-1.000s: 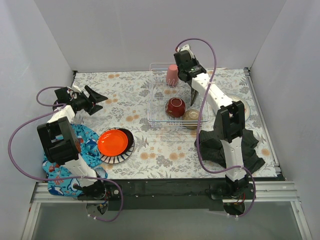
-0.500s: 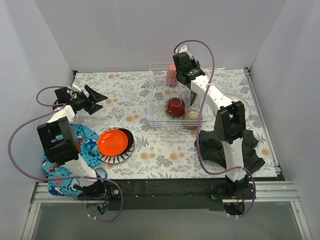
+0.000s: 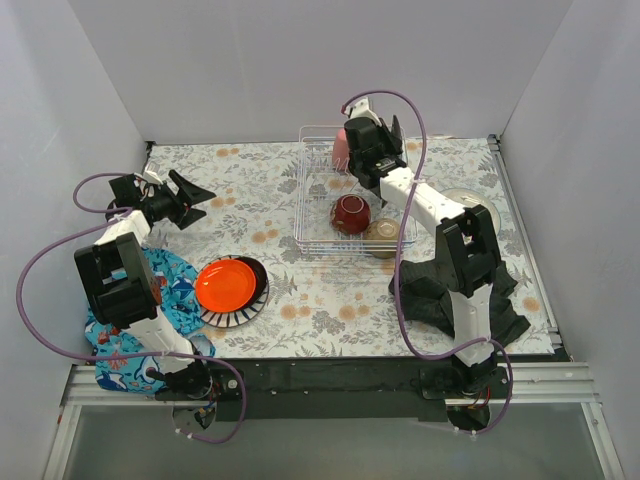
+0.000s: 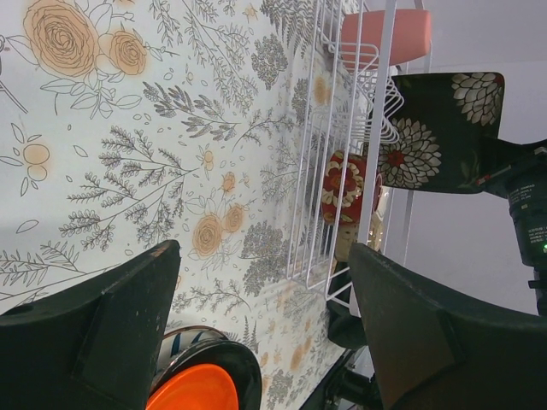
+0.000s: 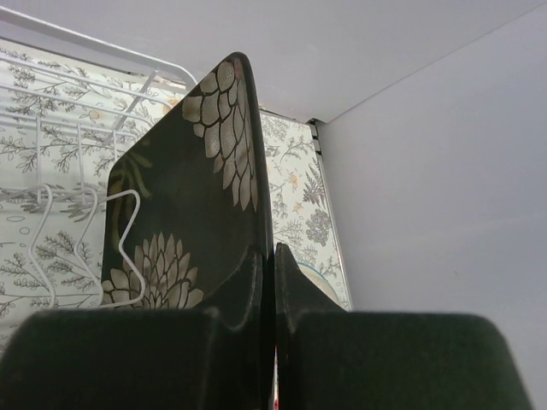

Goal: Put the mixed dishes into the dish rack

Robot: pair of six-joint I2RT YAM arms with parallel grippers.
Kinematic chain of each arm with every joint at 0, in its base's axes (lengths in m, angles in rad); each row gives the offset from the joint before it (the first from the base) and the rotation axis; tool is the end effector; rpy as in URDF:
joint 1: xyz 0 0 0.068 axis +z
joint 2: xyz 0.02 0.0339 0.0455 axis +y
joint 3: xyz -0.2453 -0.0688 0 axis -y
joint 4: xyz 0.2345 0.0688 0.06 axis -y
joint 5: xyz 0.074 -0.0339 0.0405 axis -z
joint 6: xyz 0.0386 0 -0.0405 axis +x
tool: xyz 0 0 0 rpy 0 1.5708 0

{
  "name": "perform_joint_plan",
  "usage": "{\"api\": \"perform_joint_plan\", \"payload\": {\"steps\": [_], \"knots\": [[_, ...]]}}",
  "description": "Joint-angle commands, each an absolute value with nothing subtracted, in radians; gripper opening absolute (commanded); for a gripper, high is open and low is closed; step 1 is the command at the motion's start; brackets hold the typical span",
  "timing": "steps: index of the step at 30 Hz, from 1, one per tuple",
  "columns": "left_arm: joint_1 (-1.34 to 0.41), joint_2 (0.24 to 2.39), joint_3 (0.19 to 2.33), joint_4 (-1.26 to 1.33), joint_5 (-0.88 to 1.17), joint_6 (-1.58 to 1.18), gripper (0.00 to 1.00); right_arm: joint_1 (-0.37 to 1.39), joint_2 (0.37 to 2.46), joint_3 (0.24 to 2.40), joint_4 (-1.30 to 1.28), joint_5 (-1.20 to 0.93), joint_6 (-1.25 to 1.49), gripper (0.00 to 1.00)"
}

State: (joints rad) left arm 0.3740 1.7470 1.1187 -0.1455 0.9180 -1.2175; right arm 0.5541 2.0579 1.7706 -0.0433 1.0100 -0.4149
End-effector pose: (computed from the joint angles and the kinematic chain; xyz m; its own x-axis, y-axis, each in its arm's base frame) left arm 0.3442 0.1021 0.1976 -0.5131 -0.8136 0.2734 -0.5041 0.0279 -0.8632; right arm 0.4136 0.2175 0.2907 -0.4144 -0.5085 -0.7548 0.2560 0.7308 -0.6328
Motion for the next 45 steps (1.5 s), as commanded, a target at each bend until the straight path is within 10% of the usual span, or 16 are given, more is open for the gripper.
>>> {"api": "perform_joint_plan", "payload": {"steps": [1,8,22,28,45], "knots": [[0.379,1.733,1.104,-0.127,0.937,-1.216,0.80,0.555,2.002,1.844,0.229,1.085,-0.460,0.01],[0.380,1.724,1.085,-0.127,0.940,-1.215,0.80,0.545,2.072,1.884,0.230,1.057,-0.508,0.02],[0.380,1.741,1.112,-0.169,0.931,-1.142,0.81,0.546,2.005,1.917,0.016,0.967,-0.376,0.58],[0.391,1.761,1.218,-0.446,0.910,-0.762,0.79,0.569,1.899,1.974,-0.367,0.527,-0.198,0.98],[0.385,1.678,1.236,-1.060,0.687,-0.158,0.64,0.571,1.697,1.801,-0.500,-0.243,-0.278,0.93]]}}
